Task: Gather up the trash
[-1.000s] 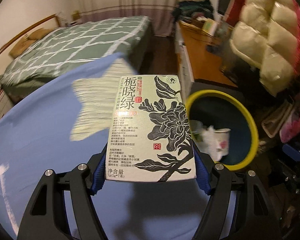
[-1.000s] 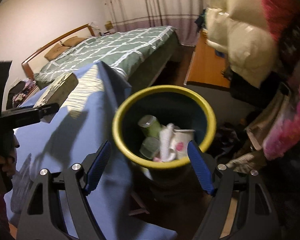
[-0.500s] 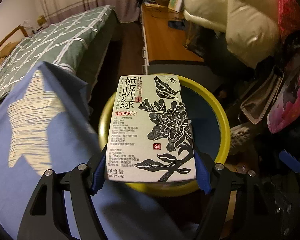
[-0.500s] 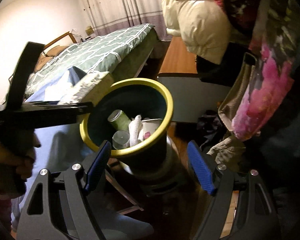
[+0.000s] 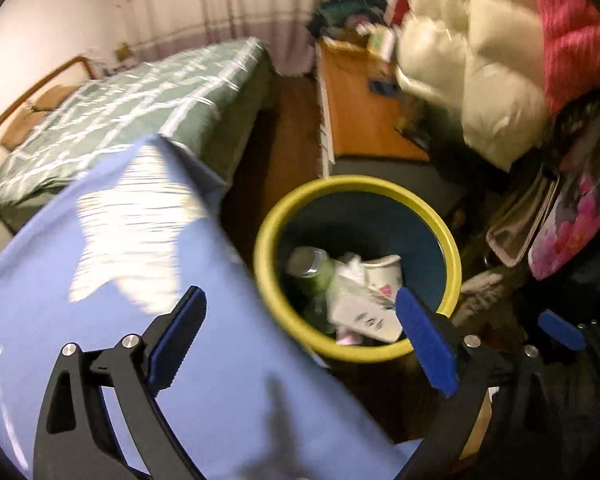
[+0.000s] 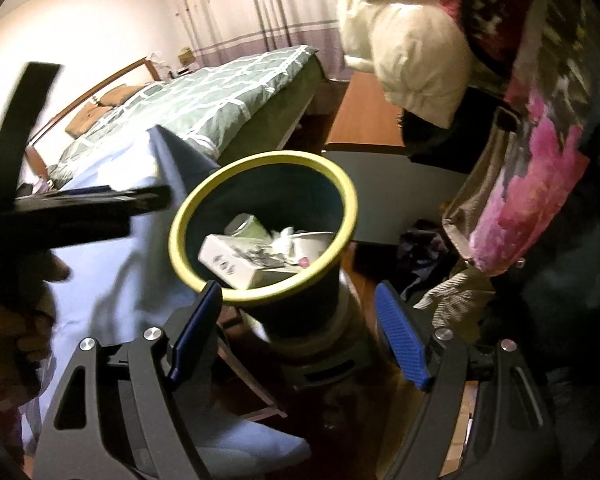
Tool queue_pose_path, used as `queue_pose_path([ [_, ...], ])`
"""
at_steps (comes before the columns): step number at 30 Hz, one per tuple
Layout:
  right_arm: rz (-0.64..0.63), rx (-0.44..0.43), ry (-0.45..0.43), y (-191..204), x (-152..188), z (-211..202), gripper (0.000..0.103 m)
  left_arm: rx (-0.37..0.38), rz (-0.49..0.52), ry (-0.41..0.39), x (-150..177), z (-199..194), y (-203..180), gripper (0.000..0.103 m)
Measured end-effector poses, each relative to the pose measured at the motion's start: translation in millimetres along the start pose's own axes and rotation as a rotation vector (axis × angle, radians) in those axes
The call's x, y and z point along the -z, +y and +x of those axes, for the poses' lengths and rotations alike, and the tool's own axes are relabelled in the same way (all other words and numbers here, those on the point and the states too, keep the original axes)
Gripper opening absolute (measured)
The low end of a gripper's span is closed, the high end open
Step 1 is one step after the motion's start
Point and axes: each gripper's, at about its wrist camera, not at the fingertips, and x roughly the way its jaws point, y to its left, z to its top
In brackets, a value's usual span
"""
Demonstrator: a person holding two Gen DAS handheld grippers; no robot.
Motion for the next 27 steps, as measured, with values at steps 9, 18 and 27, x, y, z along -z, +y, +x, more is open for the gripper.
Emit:
queue_pose_path([
  [9,-0.106,-0.064,-0.077,55,2,-30,0.079,-0.208,-0.233,-0.222,78,-143,111,0.098],
  [18,-0.197,-0.091,-0.137,101,8,-59,0.081,-0.343,-0.392,-0.291,173,-238,170,0.098],
  [27,-0.240,-0.107,-0.187,117,19,-84,0.084,-0.427,-0.454,-0.314,224,-274,183,0.098],
])
